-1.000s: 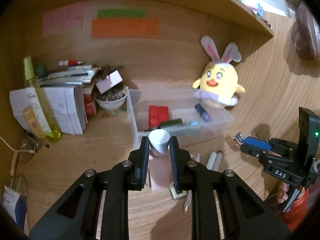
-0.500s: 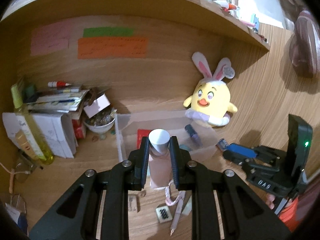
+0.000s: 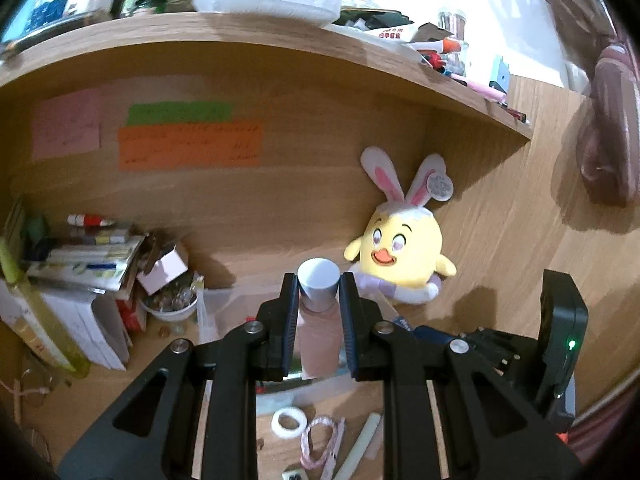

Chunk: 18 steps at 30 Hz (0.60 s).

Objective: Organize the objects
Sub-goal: 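Carry the pink-white tube and Max box into the clear box and release both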

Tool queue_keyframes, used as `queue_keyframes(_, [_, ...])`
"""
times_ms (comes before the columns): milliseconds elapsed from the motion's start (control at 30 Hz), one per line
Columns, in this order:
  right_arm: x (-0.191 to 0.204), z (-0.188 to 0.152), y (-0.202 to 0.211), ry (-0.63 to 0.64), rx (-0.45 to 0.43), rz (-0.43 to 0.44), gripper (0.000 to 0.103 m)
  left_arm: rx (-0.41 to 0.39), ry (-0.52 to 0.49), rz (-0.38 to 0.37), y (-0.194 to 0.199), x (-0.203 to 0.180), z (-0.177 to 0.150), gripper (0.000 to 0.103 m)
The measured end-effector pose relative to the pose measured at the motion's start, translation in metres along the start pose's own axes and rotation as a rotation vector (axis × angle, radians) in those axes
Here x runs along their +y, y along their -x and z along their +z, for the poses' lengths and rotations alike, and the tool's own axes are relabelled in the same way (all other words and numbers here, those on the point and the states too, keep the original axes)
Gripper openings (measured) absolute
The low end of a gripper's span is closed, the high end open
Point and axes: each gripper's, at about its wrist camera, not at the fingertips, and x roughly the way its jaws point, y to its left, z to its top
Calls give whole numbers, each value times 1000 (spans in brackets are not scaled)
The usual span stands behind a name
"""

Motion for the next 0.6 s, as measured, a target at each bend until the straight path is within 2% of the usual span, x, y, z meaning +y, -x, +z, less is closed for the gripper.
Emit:
queue_keyframes(200, [-8, 7, -22, 9, 28, -28, 25, 24, 24, 5, -35, 5, -1, 20])
queue_keyframes(500, [-15, 6, -53, 14, 87, -61, 25, 161, 142, -59, -89, 39, -20, 20])
queue_keyframes(600, [-15, 4, -64, 21, 108, -74, 25, 191, 160, -47, -99, 48, -25, 20])
